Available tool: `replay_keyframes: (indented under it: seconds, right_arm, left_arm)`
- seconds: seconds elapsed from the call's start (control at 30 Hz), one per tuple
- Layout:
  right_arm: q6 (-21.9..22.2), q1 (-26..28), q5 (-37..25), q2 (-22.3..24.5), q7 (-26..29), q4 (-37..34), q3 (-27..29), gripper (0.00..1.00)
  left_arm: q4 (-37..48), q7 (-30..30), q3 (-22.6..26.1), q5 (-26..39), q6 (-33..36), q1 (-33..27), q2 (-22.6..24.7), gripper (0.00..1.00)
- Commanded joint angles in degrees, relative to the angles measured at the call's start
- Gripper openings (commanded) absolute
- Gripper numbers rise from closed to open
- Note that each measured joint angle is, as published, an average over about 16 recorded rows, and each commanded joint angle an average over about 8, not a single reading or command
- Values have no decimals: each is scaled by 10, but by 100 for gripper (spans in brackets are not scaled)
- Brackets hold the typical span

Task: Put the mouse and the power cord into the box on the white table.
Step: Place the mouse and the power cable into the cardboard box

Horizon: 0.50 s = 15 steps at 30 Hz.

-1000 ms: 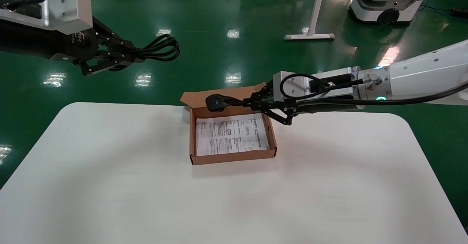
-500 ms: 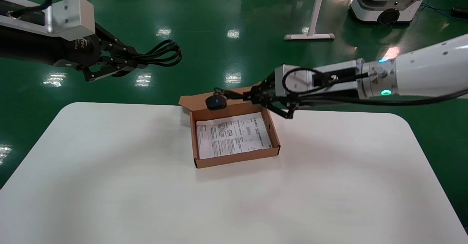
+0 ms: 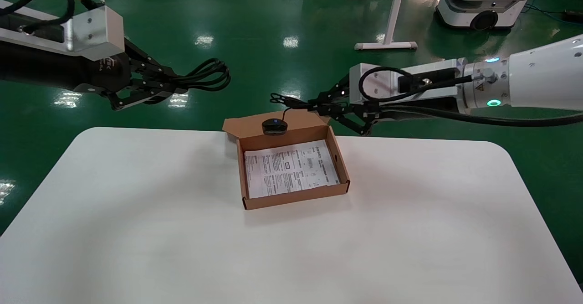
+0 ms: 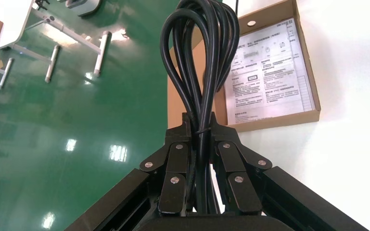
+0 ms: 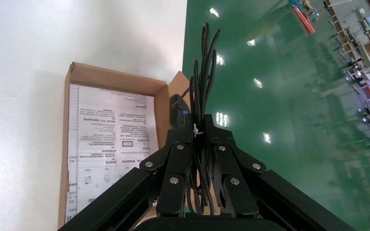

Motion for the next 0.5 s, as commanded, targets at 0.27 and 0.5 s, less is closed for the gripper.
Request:
replay_keyframes:
  seconds: [0.27,0.5]
  right_arm:
    - [19,-52,-13,12,39,93,-11,0]
    - [48,-97,-31,0,63,140,-26,0]
  left_arm:
    - [-18,-11,-1,-6,-2,13,-3,0]
    - [-32,-21,-1,-6,2,17,-12,0]
